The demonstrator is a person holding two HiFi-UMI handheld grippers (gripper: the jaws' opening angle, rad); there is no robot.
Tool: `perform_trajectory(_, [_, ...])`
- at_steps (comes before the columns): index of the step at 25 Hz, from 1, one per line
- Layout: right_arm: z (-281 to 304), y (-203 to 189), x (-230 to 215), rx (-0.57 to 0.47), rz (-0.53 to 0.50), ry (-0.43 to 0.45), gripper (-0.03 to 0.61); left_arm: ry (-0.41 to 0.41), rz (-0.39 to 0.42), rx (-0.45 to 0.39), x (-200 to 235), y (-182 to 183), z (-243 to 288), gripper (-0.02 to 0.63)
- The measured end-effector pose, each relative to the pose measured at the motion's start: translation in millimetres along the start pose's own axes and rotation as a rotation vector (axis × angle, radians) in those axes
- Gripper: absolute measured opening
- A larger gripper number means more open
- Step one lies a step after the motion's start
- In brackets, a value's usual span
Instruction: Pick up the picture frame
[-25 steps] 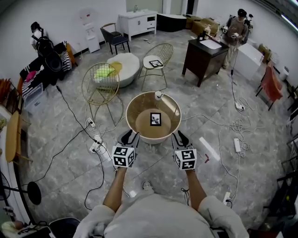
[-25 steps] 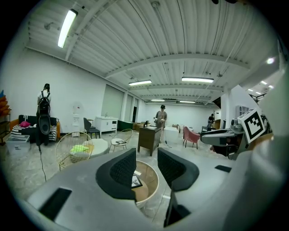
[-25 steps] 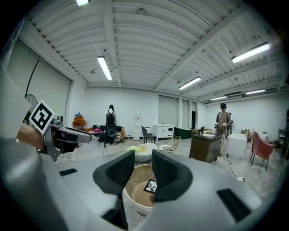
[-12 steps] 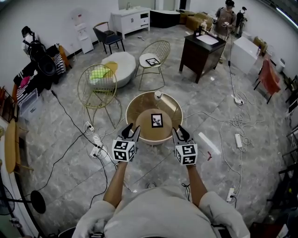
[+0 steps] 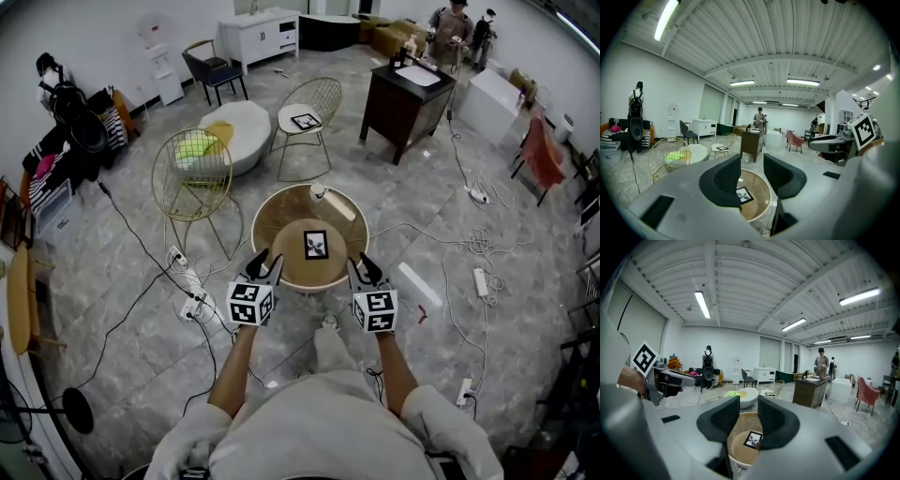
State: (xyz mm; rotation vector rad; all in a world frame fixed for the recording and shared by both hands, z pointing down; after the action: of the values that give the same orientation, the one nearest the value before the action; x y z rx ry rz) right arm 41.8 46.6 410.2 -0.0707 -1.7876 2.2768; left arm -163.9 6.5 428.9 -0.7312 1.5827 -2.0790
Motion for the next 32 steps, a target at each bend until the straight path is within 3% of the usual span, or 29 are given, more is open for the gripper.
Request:
perform_trajectory(13, [81,4,-25,0.009,0.005,0.031,0.120,0.012,-0.007,0.019,38,9,69,0.143])
perform_trajectory(32, [237,19,-109,0.065,0.008,0.122,0.120,0.089,-0.067,0.075,100,33,215,0.143])
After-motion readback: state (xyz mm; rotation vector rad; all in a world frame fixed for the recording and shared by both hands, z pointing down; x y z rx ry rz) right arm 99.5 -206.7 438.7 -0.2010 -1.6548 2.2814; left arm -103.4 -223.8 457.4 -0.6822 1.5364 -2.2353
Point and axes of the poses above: the fingertips, and each gripper's own axes: z forward along the fingers, x to its left, y out of its top, the point moved 1 cm from there along -z, backward along the fingers, and after that the axes turned 4 degrees about -y, right-handed, at the moved point
